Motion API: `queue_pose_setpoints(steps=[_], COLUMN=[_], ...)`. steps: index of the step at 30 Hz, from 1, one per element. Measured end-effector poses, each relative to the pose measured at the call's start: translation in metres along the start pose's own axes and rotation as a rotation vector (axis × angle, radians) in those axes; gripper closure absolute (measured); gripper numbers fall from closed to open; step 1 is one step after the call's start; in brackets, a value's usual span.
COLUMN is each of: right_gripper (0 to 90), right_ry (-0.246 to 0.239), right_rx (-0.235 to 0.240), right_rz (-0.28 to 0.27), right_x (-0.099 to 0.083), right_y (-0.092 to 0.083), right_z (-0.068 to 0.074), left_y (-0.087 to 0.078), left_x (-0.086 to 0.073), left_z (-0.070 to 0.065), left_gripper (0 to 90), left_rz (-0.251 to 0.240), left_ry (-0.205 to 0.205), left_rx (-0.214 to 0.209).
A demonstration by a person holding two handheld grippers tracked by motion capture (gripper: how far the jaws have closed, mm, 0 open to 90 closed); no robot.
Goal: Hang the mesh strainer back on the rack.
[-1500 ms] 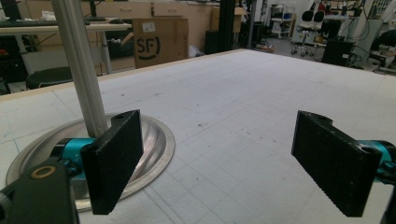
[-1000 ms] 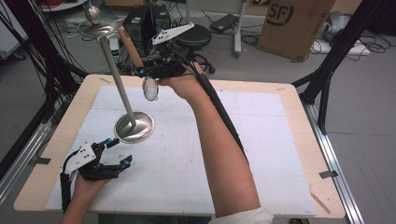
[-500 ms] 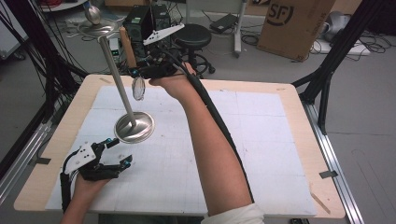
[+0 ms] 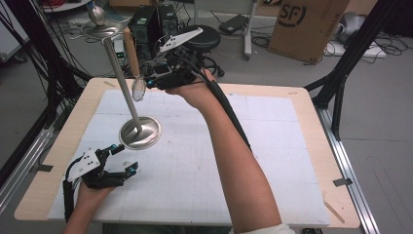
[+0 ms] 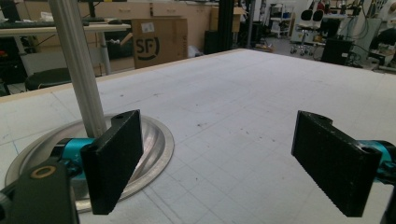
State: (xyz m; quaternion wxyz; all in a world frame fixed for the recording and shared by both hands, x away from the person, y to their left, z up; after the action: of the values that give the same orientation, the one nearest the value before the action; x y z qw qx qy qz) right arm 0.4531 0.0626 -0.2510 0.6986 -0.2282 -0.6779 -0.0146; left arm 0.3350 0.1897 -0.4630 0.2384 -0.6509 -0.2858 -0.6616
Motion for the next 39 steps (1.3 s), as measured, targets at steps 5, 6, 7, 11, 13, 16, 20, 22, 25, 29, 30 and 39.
queue_pose_setpoints(steps=[5, 6, 7, 11, 13, 16, 20, 22, 25, 29, 30, 39], right_gripper=[41.3, 40.9, 40.5, 38.6, 37.8, 36.5, 34.8, 34.4, 33.8, 32.6, 32.5, 30.8], right_ry=[-0.010, -0.009, -0.011, -0.006, 0.000, 0.002, 0.012, 0.011, 0.010, 0.023, 0.018, 0.020], right_rx=[-0.020, -0.024, -0.025, -0.036, -0.041, -0.049, -0.056, -0.057, -0.060, -0.067, -0.072, -0.085], right_rz=[-0.020, -0.026, -0.030, -0.033, -0.031, -0.034, -0.035, -0.037, -0.055, -0.062, -0.068, -0.098], right_x=[0.000, -0.001, -0.002, -0.008, -0.013, -0.021, -0.030, -0.032, -0.035, -0.040, -0.040, -0.045], right_y=[-0.018, -0.021, -0.025, -0.039, -0.045, -0.055, -0.064, -0.068, -0.075, -0.083, -0.085, -0.106], right_z=[0.000, 0.000, -0.001, -0.001, -0.002, -0.004, -0.004, -0.003, -0.002, -0.002, -0.003, 0.002], left_y=[0.000, 0.000, 0.000, 0.000, 0.000, 0.000, 0.000, 0.000, 0.000, 0.000, 0.000, 0.000], left_x=[0.000, 0.000, 0.000, 0.000, 0.000, 0.000, 0.000, 0.000, 0.000, 0.000, 0.000, 0.000], left_z=[0.000, 0.000, 0.000, 0.000, 0.000, 0.000, 0.000, 0.000, 0.000, 0.000, 0.000, 0.000], left_gripper=[17.2, 17.2, 17.2, 17.2, 17.2, 17.2, 17.2, 17.2, 17.2, 17.2, 17.3, 17.2], left_rz=[0.001, 0.002, 0.002, 0.004, 0.004, 0.004, 0.005, 0.006, 0.006, 0.007, 0.006, 0.005], left_ry=[-0.002, -0.003, -0.003, 0.001, 0.002, 0.002, -0.001, 0.001, 0.002, 0.001, 0.002, -0.001], left_rx=[0.002, 0.003, 0.003, 0.000, 0.001, 0.000, 0.003, 0.003, 0.003, 0.002, 0.003, 0.002])
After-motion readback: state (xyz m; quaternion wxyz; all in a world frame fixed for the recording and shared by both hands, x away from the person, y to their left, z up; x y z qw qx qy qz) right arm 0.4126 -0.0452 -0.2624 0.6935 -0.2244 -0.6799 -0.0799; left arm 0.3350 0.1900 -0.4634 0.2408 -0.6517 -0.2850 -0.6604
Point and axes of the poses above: each handheld gripper's, and its own axes: y roughly forward along the jaws, x roughly out of its top, z roughly to its left, the point moved 10 cm from there along y, roughly forward along the jaws, and after that the axes turned 10 degrees about -z, right-handed, at the moved point
